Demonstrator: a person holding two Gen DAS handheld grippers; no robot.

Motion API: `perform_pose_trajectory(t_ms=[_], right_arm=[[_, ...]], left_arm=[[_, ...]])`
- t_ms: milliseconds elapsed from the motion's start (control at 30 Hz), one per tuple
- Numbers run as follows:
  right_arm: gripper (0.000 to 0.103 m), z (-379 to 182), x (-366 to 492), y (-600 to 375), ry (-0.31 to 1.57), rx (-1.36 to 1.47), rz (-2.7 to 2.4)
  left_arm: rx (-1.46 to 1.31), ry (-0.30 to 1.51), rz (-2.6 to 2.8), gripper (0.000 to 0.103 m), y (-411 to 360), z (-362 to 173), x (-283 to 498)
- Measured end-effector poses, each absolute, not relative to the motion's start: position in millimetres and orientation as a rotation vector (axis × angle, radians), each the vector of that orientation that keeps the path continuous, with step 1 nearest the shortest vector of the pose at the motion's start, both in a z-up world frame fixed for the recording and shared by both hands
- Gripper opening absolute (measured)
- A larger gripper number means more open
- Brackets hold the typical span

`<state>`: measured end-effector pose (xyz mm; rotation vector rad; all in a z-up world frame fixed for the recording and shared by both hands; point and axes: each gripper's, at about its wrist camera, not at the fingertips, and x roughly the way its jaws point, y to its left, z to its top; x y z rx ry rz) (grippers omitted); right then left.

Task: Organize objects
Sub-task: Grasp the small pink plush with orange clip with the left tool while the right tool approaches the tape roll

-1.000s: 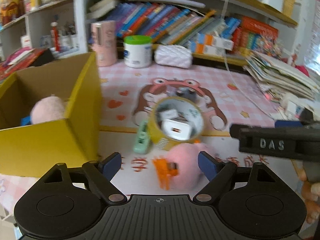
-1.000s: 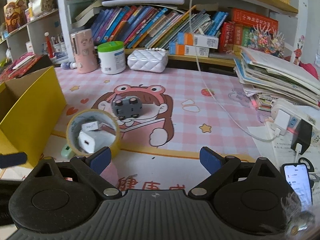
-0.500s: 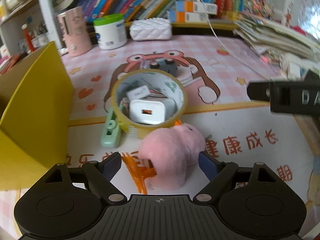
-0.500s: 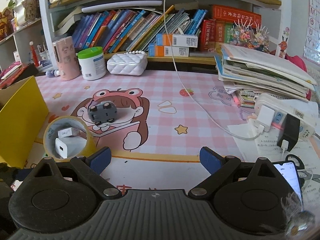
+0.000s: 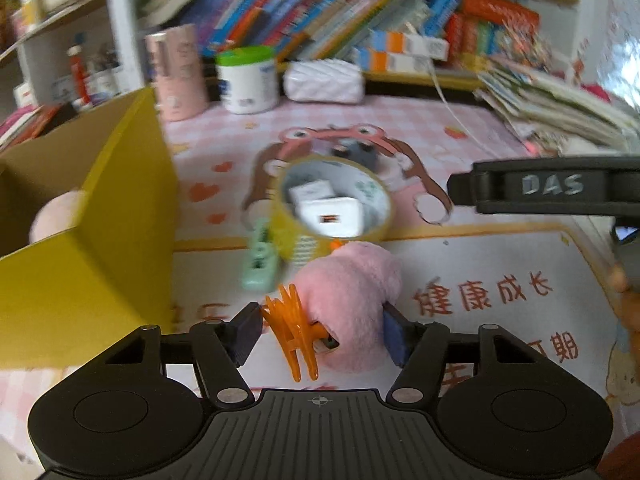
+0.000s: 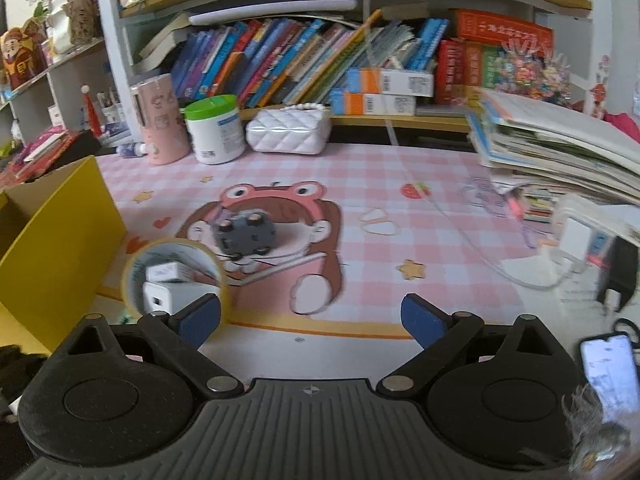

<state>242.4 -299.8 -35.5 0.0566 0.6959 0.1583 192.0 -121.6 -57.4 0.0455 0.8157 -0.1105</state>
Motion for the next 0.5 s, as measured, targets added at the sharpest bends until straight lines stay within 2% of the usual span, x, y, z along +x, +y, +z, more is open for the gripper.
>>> perform_pose_trajectory(t_ms=[200,500], right_arm=[[0.103,-38.5,252.3,-265.3,0.696,0.038,0.238],[0.103,-57.0,258.1,-214.5,0.703,-0.128,0.337]], left_arm=[[0.001,0.801,-0.012,0.062,-90.5,-50.3,171.4],[-0.047,0.808,0.122,0.062,-57.2,-49.7,146.9]])
